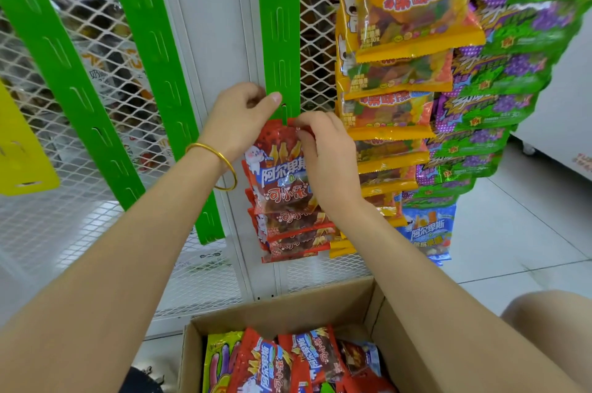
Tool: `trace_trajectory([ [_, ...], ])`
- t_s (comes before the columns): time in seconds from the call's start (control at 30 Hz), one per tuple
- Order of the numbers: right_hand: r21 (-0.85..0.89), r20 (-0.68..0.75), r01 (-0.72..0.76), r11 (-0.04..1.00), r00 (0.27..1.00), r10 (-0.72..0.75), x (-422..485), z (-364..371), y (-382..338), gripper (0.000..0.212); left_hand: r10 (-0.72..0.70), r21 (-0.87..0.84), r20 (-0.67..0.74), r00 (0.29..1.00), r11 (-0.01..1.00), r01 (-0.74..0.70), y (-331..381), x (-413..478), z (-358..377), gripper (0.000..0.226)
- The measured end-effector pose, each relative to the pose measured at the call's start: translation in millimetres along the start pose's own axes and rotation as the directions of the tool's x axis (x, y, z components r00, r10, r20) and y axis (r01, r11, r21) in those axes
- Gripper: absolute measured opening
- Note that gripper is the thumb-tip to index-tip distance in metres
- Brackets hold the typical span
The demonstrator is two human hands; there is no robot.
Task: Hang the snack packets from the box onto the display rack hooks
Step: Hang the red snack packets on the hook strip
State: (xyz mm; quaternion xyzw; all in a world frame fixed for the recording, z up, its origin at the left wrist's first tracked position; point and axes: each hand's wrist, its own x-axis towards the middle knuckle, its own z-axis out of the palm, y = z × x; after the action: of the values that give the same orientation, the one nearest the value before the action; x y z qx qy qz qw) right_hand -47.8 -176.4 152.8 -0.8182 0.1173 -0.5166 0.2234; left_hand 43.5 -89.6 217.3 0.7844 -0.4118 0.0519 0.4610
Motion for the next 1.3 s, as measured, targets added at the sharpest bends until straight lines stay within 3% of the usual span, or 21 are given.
trace_trajectory([
  [0.1, -0.010, -0.004, 0.007, 1.000, 1.000, -0.007, -7, -4, -3, 0.023, 0.045, 0.026, -0.060, 0.997, 0.999, -0.044, -3, -10, 5, 0.014],
  [0.2, -0.019, -0.039, 0.007, 1.000, 0.999, -0.008, -28, -13, -5, 0.038, 0.115, 0.080, -0.176, 0.978, 0.992, -0.102, -12, -31, 8, 0.033],
  [0.3, -0.061, -0.103, 0.020, 0.998, 0.994, -0.026, -71, -26, 6, 0.033, 0.279, 0.263, -0.326, 0.903, 0.944, -0.197, -26, -67, 13, 0.038],
  [0.37, -0.074, -0.073, -0.042, 0.996, 0.997, 0.037, -109, -30, 27, 0.035, 0.342, 0.283, -0.278, 0.897, 0.922, -0.264, -38, -98, 22, 0.035],
  [0.43, -0.117, 0.093, -0.204, 0.972, 0.972, 0.215, -148, -28, 52, 0.035, 0.338, 0.282, -0.116, 0.934, 0.913, -0.295, -57, -126, 33, 0.034],
  [0.5, -0.224, 0.346, -0.358, 0.906, 0.840, 0.418, -187, -17, 75, 0.032, 0.275, 0.277, 0.062, 0.959, 0.919, -0.282, -79, -147, 44, 0.032],
  [0.6, -0.336, 0.620, -0.444, 0.830, 0.559, 0.550, -235, 10, 96, 0.032, 0.158, 0.274, 0.220, 0.963, 0.937, -0.216, -105, -160, 53, 0.029],
  [0.73, -0.362, 0.835, -0.496, 0.789, 0.205, 0.511, -276, 63, 96, 0.046, 0.078, 0.310, 0.310, 0.947, 0.934, -0.178, -127, -161, 54, 0.025],
  [0.83, -0.388, 0.870, -0.531, 0.754, 0.060, 0.489, -292, 104, 94, 0.061, -0.009, 0.316, 0.324, 0.946, 0.944, -0.099, -143, -166, 49, 0.024],
  [1.0, -0.457, 0.862, -0.473, 0.753, -0.026, 0.506, -311, 145, 104, 0.061, -0.106, 0.298, 0.299, 0.948, 0.954, 0.013, -164, -171, 42, 0.025],
  [1.07, -0.445, 0.858, -0.524, 0.726, -0.017, 0.513, -311, 148, 110, 0.053, -0.116, 0.320, 0.317, 0.941, 0.947, 0.009, -169, -169, 44, 0.022],
  [1.17, -0.347, 0.877, -0.677, 0.650, 0.012, 0.481, -296, 137, 119, 0.016, -0.142, 0.312, 0.367, 0.919, 0.950, 0.022, -172, -161, 50, 0.016],
  [1.3, -0.198, 0.903, -0.838, 0.508, 0.045, 0.427, -253, 97, 123, 0.015, -0.280, 0.296, 0.493, 0.823, 0.944, 0.144, -176, -153, 61, 0.019],
])
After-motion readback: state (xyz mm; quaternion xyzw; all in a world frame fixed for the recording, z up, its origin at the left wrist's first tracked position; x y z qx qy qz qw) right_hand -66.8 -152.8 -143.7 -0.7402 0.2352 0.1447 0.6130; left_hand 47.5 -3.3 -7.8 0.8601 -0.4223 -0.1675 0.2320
